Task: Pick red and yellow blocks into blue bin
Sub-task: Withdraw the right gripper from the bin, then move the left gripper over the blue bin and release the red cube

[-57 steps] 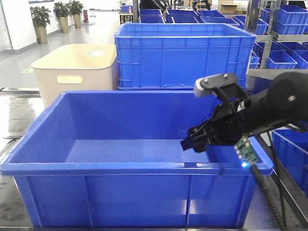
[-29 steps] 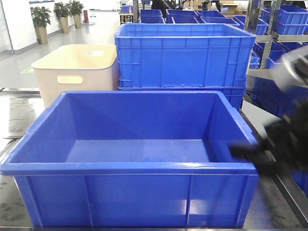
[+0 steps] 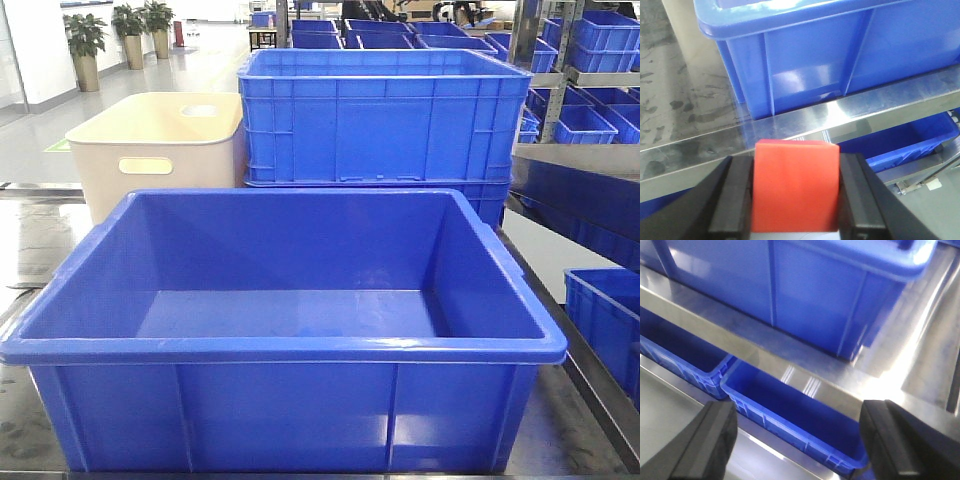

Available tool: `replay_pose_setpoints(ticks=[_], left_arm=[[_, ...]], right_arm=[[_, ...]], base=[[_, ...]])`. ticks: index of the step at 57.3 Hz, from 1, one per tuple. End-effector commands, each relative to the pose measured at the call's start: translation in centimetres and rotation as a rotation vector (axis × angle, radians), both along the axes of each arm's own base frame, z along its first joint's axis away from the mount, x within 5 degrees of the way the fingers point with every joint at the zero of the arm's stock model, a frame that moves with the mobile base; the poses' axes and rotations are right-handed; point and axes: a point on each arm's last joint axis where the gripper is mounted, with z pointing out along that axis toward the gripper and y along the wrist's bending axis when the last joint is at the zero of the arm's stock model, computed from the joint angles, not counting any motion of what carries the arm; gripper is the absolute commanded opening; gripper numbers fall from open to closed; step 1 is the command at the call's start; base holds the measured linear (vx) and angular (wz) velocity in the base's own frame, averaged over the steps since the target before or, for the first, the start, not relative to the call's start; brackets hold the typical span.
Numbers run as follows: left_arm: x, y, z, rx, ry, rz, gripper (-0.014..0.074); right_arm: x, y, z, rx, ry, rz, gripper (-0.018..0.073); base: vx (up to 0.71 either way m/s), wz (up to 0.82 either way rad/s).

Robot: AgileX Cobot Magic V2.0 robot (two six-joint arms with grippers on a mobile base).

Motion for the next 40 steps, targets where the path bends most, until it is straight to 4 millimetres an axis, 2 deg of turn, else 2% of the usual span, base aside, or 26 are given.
replay_pose_setpoints(ticks=[1,17,25,33,40], left_arm=[[0.2,-0.2,1.3,-0.037,-0.086,0.001,0.0237],[0.2,-0.2,1.3,-0.038,-0.089,0.001,0.0237],[0.5,-0.1,1.9,-0.053,-0.162,0.017,0.0237],[1.0,-0.1,4.0,-0.069,-0.261,0.028,0.0237],[2.2,-0.3,6.2,-0.063,-0.286,0.017,0.0237]], right_arm=[[-0.1,-0.2,1.1,0.029,-0.122,-0.023,0.0549],[-0.4,-0.3,0.7,0.02,-0.094,-0.017,0.0549],[-0.4,-0.3,0.7,0.02,-0.094,-0.017,0.0549],[-0.4,-0.3,0.7,0.02,-0.094,-0.017,0.0549],[-0.4,-0.3,0.7,0.02,-0.094,-0.017,0.0549]], base=[[0.0,0.0],[0.0,0.0],[0.0,0.0],[0.0,0.0],[0.0,0.0]])
